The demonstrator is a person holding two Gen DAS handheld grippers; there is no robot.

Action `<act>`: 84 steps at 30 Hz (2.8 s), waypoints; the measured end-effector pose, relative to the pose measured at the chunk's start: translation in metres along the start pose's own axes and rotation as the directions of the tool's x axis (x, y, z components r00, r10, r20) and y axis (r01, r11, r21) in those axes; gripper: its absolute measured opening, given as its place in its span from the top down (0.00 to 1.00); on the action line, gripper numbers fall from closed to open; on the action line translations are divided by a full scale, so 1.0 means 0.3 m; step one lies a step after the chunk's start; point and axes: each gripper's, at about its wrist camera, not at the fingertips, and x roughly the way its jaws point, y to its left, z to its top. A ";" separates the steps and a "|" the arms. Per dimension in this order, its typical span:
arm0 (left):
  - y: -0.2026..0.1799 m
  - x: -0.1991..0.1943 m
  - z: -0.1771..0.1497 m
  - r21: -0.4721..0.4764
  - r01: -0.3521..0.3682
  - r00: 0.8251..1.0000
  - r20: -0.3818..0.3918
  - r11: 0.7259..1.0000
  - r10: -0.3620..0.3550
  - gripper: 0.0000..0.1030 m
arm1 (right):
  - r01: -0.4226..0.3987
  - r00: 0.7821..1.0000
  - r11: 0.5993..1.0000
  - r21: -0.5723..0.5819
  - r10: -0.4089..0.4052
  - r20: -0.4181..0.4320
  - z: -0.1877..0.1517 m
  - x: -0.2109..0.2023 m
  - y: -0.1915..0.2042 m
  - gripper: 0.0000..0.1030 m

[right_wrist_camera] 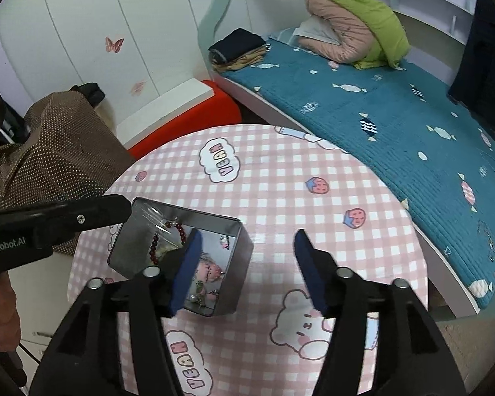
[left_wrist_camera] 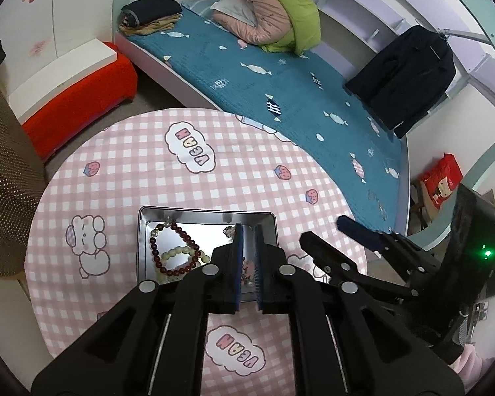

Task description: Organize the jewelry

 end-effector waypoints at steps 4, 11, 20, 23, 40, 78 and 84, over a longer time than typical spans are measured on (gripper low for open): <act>-0.002 0.009 -0.004 0.007 -0.020 1.000 -0.015 1.000 0.020 0.87 | 0.005 1.000 1.000 0.009 -0.005 0.005 -0.003 -0.011 -0.010 0.41; -0.003 0.003 -0.017 0.019 -0.037 0.999 -0.031 0.999 0.038 0.87 | 0.010 1.000 1.000 0.011 -0.010 0.013 -0.001 -0.028 -0.006 0.40; -0.005 -0.051 -0.056 0.033 -0.078 0.997 -0.017 0.996 0.079 0.86 | 0.014 0.999 1.000 0.014 -0.014 0.046 0.005 -0.091 0.012 0.31; -0.005 -0.073 -0.071 0.036 -0.077 0.997 -0.011 0.996 0.077 0.71 | 0.019 0.998 1.000 0.022 -0.021 0.065 -0.003 -0.127 0.023 0.28; -0.054 -0.352 -0.278 0.118 -0.114 0.988 0.115 0.986 0.101 0.42 | 0.082 0.975 0.994 0.068 -0.094 0.204 -0.175 -0.416 0.159 0.14; -0.300 -0.795 -0.583 0.058 -0.306 0.815 0.531 0.950 0.230 0.27 | 0.163 0.807 0.985 -0.056 -0.100 0.581 -0.410 -0.902 0.256 0.08; -0.307 -0.796 -0.588 0.066 -0.318 0.811 0.535 0.946 0.235 0.27 | 0.161 0.805 0.986 -0.050 -0.102 0.585 -0.414 -0.907 0.254 0.08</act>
